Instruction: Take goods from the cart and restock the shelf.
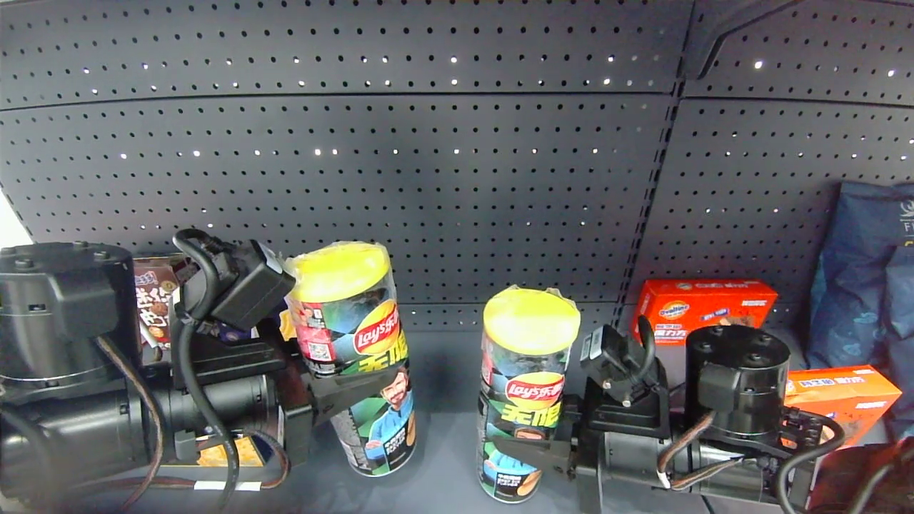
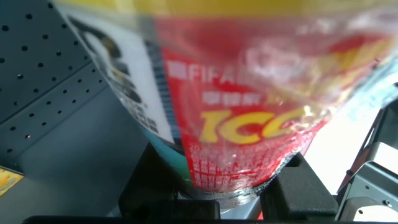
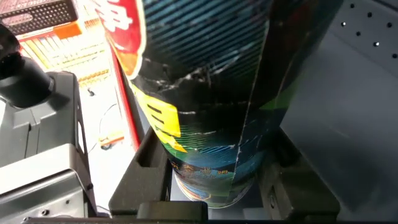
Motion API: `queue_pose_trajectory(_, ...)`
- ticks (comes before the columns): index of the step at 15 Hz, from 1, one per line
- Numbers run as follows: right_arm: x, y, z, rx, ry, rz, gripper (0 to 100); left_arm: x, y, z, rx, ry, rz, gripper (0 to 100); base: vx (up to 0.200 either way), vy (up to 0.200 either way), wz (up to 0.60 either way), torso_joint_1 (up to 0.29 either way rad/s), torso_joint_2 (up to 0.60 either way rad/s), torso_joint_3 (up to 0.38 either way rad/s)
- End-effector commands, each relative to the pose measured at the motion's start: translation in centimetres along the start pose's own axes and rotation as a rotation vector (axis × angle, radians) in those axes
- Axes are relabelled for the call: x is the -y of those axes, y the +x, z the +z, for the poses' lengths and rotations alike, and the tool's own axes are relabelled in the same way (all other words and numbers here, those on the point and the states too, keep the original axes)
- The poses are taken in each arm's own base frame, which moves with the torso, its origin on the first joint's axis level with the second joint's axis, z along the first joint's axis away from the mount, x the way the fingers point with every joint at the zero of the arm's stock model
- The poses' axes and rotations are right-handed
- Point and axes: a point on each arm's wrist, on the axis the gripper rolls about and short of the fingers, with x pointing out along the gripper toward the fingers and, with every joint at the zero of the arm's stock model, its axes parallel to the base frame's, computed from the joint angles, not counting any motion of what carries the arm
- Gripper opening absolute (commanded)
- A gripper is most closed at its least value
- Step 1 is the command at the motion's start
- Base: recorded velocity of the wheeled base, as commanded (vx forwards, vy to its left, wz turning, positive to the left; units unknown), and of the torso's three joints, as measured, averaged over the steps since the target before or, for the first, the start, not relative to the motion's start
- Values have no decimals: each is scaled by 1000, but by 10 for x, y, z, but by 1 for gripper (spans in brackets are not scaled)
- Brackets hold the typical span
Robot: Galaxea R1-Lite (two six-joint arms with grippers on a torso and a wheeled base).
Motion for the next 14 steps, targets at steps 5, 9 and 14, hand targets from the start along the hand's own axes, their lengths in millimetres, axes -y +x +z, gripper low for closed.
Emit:
queue_pose_trajectory(5, 2, 8, -12, -42, 20, 7, 0, 0, 0, -1, -4, -1, -1, 0, 0, 0, 0, 0, 0, 0)
queue_pose_trajectory(9, 4, 13, -12, -43, 19, 10, 0, 0, 0, -2, -5, -2, -1, 0, 0, 0, 0, 0, 0, 0)
queue_pose_trajectory(14, 10, 20, -13, -41, 19, 1, 0, 0, 0, -2, -5, -2, -1, 0, 0, 0, 0, 0, 0, 0)
